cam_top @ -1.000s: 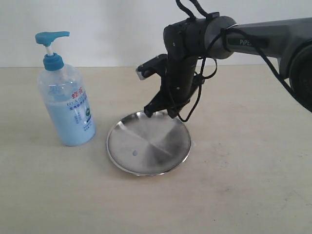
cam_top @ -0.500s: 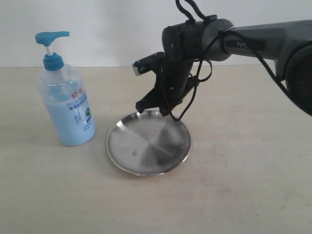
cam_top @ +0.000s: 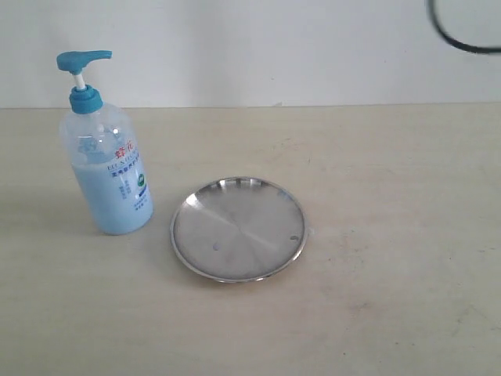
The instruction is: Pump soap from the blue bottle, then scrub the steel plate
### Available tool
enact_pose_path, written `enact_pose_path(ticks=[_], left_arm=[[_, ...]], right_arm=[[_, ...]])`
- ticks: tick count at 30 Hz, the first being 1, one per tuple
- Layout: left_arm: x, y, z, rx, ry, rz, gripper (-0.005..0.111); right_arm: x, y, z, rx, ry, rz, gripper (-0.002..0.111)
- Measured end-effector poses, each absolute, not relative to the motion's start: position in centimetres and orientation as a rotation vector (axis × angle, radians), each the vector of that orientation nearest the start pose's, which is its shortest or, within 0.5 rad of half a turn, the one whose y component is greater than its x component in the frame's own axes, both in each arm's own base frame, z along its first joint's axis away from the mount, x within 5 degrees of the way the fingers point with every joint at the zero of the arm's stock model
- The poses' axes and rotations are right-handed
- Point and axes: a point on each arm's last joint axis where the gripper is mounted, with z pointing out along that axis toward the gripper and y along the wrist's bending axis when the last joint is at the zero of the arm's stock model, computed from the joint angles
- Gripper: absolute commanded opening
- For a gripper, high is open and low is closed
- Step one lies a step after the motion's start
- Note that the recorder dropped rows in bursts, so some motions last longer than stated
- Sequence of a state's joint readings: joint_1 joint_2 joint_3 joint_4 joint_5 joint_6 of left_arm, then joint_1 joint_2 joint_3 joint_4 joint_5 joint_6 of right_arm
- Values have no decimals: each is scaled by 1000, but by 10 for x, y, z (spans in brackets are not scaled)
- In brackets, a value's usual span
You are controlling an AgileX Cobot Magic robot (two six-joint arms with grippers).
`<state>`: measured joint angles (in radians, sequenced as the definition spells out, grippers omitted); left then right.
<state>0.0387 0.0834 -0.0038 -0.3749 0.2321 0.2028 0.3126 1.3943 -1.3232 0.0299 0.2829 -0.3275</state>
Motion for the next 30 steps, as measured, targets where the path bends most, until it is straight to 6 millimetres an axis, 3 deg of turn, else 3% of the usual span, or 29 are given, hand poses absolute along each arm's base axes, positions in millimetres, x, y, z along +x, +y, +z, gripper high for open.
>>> enact_pose_path(ticks=[6, 9, 14, 20, 25, 30], left_arm=[[61, -5, 190, -119, 1778, -165, 4], [61, -5, 190, -119, 1778, -165, 4], [61, -5, 190, -119, 1778, -165, 4], [61, -5, 190, -119, 1778, -165, 4], [61, -5, 190, -119, 1778, -165, 4], [61, -5, 190, -119, 1778, -165, 4]], right_arm=[[197, 64, 368, -591, 1743, -7, 0], [145, 49, 360, -529, 1679, 46, 0], [82, 31, 341, -481, 1599, 102, 0], [54, 22, 313, -505, 1597, 82, 0], [47, 20, 311, -491, 1586, 88, 0], [53, 21, 286, -423, 1830, 172, 0]])
